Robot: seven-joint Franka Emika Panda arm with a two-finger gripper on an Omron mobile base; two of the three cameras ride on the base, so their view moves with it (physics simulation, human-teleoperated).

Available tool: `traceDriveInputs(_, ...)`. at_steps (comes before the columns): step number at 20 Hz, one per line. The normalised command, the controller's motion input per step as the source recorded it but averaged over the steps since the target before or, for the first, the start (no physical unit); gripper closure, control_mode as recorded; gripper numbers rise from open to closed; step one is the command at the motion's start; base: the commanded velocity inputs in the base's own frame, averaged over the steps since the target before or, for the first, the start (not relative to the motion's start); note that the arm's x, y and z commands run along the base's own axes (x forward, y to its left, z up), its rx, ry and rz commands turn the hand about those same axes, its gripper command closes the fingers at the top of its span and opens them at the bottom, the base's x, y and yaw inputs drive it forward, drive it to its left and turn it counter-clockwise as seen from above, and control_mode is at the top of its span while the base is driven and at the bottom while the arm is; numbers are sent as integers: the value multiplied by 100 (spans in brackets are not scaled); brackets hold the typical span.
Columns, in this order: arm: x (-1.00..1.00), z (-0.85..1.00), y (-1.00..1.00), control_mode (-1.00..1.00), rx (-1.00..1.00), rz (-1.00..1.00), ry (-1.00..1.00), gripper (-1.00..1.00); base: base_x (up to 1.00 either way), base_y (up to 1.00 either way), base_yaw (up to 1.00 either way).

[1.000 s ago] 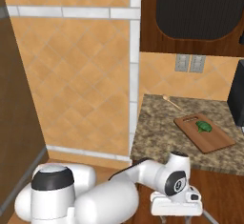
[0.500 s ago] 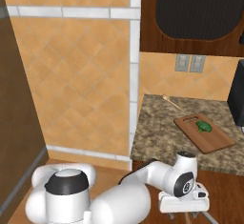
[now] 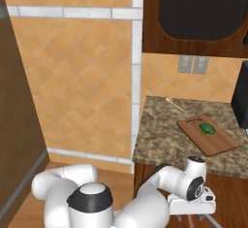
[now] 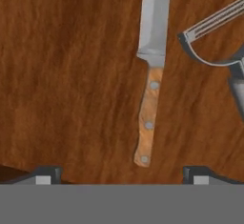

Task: Place the appropriate cutting tool for cutting the broccoli skin on the cutting board.

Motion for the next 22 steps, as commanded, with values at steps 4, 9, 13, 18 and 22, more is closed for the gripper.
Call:
traceDriveInputs(4, 24, -48, 0, -100, 2, 0, 0, -100, 0, 0, 0)
traceDriveInputs(9, 16, -43, -3, -100, 2, 0, 0, -100, 0, 0, 0)
traceDriveInputs(13, 5, -37, -1, -100, 2, 0, 0, -100, 0, 0, 0)
traceDriveInputs(18, 1, -32, -6, -100, 3, 0, 0, -100, 0, 0, 0)
traceDriveInputs(22, 0, -42, 0, -100, 0, 0, 0, 100, 0, 0, 0)
